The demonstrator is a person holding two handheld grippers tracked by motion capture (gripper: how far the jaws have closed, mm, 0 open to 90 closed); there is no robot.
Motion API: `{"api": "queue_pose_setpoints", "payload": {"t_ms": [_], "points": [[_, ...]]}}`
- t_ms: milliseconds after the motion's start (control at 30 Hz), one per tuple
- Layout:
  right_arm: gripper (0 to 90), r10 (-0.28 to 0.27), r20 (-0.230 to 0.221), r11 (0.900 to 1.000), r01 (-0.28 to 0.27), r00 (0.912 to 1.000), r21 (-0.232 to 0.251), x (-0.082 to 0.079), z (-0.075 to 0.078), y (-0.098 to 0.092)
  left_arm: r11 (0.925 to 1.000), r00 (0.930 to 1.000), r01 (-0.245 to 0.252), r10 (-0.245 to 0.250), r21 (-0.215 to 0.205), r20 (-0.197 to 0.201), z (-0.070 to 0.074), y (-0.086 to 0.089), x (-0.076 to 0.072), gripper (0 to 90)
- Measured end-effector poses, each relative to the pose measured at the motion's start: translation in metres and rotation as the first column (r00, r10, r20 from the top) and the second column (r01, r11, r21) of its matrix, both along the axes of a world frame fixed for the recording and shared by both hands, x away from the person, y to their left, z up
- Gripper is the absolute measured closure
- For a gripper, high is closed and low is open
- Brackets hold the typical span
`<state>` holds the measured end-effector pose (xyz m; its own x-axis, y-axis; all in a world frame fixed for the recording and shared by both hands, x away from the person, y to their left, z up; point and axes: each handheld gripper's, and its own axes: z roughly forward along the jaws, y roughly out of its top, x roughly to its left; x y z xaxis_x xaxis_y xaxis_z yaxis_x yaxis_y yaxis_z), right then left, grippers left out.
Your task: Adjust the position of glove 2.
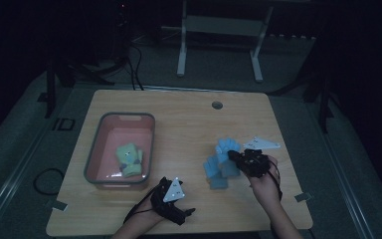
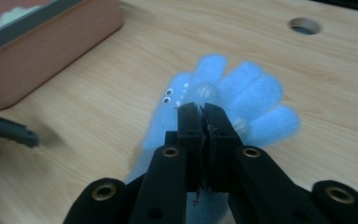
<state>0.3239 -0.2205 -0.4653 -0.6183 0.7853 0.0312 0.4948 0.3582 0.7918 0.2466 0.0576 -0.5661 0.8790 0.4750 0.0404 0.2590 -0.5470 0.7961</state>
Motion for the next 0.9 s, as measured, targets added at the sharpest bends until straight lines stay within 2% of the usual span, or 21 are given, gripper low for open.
{"api": "queue_pose_setpoints", "payload": {"t_ms": [133, 267, 533, 900], "points": [[86.7, 0.041, -0.026, 0.999, -0.041, 0.9988, -0.002, -0.003, -0.008, 0.015, 1.0000, 1.0000, 0.001, 0.000, -0.002, 0.008, 0.000, 0.000, -0.001, 4.5], [86.6, 0.068, -0.062, 0.998, -0.068, 0.9958, -0.011, -0.006, -0.020, 0.021, 1.0000, 1.0000, 0.002, -0.002, 0.001, 0.009, 0.000, 0.000, -0.001, 4.5], [86.4, 0.070, -0.124, 0.997, -0.074, 0.9898, -0.024, -0.002, -0.041, 0.022, 1.0000, 1.0000, 0.002, -0.002, 0.001, -0.001, 0.000, -0.001, 0.000, 4.5], [85.2, 0.052, -0.171, 0.996, -0.064, 0.9839, -0.065, 0.008, -0.065, 0.021, 1.0000, 1.0000, 0.004, -0.004, 0.004, -0.003, 0.000, -0.001, 0.000, 4.5]]}}
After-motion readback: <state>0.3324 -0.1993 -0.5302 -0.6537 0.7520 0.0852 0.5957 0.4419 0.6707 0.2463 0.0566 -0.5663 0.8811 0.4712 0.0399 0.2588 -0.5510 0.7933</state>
